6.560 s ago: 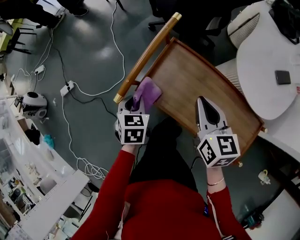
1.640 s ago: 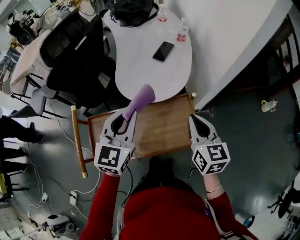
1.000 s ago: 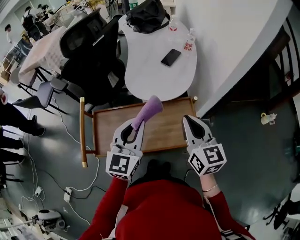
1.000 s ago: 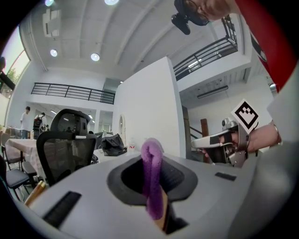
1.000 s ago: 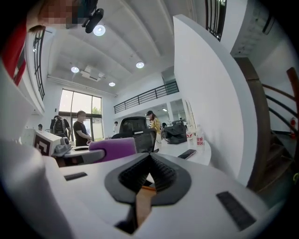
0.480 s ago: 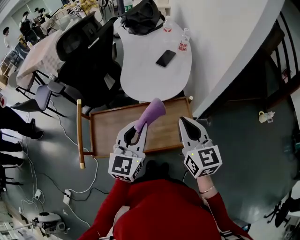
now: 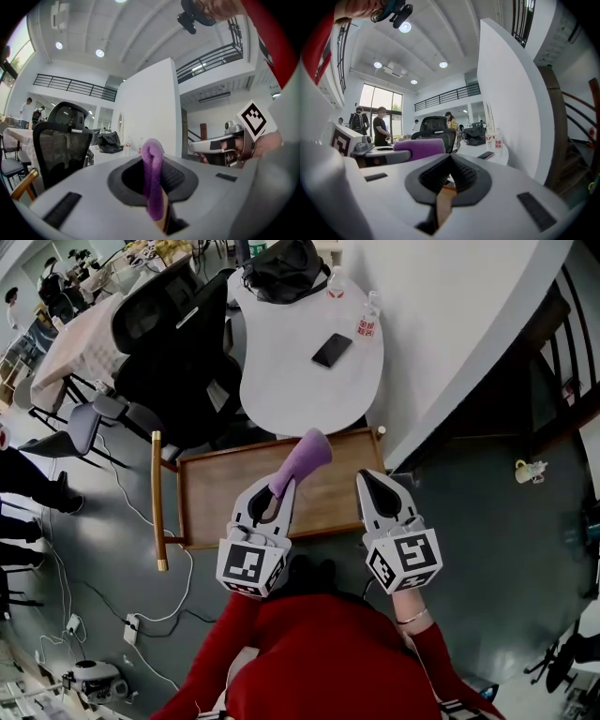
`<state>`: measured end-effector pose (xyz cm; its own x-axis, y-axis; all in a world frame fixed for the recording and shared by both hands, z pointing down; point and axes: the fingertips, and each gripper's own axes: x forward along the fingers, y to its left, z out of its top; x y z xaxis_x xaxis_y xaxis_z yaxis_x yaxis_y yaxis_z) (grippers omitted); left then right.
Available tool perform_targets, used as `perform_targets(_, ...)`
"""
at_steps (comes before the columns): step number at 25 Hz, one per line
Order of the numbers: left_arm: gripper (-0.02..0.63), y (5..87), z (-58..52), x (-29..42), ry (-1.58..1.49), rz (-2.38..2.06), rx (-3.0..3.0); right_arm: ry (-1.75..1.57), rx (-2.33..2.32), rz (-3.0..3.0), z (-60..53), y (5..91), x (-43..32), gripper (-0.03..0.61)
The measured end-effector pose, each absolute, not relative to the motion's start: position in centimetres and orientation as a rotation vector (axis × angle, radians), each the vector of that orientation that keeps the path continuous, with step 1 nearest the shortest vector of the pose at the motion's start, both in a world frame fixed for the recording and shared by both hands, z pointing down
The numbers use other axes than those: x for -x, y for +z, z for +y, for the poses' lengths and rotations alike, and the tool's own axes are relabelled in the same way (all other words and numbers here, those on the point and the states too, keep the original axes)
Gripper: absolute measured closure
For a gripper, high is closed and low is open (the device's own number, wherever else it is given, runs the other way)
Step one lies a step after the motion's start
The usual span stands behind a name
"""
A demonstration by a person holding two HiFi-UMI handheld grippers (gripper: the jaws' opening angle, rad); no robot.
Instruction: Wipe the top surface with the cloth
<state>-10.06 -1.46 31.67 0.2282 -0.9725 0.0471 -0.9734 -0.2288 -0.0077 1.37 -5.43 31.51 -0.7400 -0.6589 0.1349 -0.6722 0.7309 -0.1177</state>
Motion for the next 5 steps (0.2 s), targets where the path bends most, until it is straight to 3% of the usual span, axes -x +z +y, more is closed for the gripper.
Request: perform_targets(5,0.563,31.89,-1.28,9.87,0.073,-1.936,-2.44,0.231,-1.099,-2.837,-5.35,31.58,-1.45,0.568)
